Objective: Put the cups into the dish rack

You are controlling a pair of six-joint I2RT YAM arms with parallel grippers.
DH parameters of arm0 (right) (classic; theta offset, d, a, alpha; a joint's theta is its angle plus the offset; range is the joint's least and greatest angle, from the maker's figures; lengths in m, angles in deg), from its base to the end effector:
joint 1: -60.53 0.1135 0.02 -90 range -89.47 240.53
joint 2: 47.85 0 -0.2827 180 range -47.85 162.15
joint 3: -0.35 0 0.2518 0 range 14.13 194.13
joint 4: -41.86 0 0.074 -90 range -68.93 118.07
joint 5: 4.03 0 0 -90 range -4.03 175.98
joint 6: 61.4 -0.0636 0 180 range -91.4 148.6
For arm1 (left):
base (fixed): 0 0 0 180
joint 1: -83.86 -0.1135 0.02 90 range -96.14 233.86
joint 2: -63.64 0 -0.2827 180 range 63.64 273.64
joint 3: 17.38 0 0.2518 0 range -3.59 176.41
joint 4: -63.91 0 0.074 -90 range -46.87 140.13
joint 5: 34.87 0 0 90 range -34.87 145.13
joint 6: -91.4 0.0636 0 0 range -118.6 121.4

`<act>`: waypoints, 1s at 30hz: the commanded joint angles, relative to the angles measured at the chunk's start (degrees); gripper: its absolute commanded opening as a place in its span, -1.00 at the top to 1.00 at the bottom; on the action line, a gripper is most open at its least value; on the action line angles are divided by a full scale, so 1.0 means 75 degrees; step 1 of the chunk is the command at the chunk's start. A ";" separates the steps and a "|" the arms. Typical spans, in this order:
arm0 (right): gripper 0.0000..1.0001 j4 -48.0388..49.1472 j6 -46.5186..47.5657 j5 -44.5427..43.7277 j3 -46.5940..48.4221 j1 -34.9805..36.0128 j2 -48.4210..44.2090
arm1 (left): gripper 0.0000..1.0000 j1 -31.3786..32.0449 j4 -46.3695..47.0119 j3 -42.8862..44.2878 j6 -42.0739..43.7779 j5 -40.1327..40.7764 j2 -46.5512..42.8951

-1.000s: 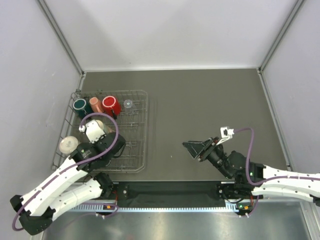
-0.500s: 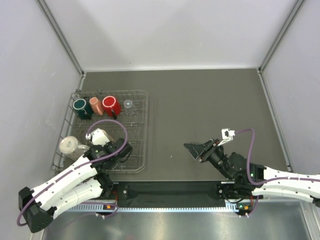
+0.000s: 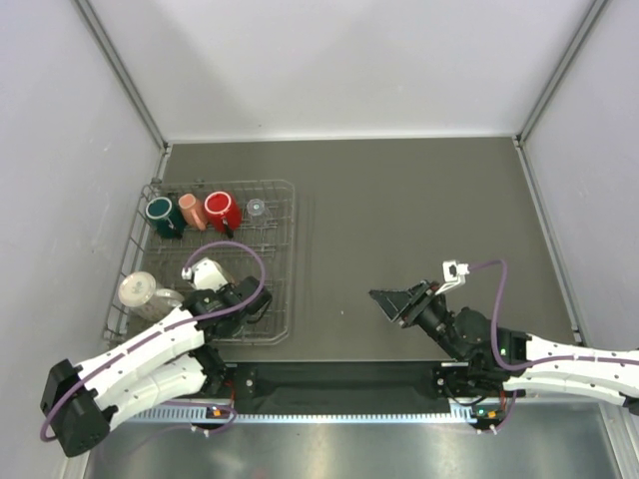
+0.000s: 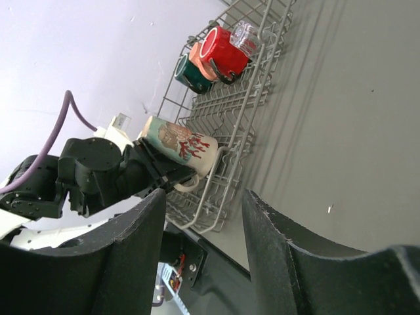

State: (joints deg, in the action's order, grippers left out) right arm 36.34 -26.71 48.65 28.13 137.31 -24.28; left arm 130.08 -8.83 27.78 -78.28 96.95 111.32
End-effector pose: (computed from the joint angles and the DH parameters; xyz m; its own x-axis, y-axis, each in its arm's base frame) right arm 0.0688 0.1241 0.2422 -0.5256 0.6220 -0.5804 -0.3574 0.4576 0.8141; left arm 0.1082 -0.0516 0.1941 -0.5337 -0.5027 -0.6800 -0.5829 0.8013 -0.1348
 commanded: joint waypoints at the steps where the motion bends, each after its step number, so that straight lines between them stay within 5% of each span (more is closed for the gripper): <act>1: 0.01 0.0104 -0.0090 -0.0110 -0.0027 0.0123 -0.0166 | 1.00 -0.0010 0.0572 0.0059 -0.0134 0.0857 0.0087; 5: 0.00 0.0081 -0.0195 -0.0098 -0.0132 0.0123 -0.0225 | 0.99 0.0002 0.0642 -0.0046 -0.0216 0.0916 0.0263; 10: 0.00 0.0186 -0.0266 -0.0098 -0.0238 0.0123 -0.0272 | 0.59 -0.0010 0.0747 -0.0258 -0.0345 0.0764 0.0264; 30: 0.02 0.0198 -0.0290 0.0019 -0.0167 0.0123 -0.0237 | -0.11 -0.0010 0.0701 -0.0317 -0.0403 0.0494 -0.0075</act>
State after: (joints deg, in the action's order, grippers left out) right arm 36.15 -28.55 48.70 26.52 137.31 -25.72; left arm 130.08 -3.70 24.77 -80.77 99.71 112.35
